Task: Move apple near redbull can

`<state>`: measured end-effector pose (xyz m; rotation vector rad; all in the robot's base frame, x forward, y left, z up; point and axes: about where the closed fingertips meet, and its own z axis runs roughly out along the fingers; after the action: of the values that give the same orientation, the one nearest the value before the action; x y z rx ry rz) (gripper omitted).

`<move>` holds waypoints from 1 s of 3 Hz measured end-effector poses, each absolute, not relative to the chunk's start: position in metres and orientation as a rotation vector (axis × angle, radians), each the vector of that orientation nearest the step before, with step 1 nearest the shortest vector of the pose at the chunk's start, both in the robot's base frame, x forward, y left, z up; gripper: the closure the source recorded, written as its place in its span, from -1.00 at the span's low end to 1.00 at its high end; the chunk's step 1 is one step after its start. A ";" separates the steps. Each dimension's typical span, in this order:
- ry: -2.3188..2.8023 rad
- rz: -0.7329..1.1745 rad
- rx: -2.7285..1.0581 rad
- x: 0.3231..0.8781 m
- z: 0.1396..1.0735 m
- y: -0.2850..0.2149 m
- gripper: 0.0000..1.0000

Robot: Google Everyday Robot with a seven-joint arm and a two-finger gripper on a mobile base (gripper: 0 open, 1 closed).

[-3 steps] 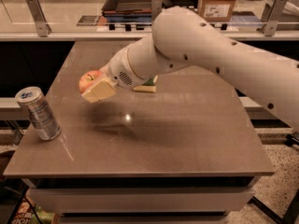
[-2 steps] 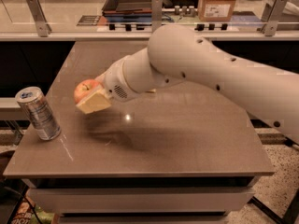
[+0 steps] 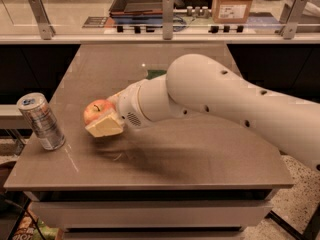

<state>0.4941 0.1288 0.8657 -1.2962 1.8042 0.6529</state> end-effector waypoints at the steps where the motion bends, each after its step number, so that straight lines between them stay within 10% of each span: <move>1: 1.819 0.679 -1.261 0.488 0.855 0.125 1.00; 3: 1.792 0.760 -1.290 0.487 0.841 0.137 1.00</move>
Offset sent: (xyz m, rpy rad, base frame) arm -0.0048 0.0016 -0.0335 0.0684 0.0679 0.0180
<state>0.4870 0.1372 0.8413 -1.2903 1.7921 0.7601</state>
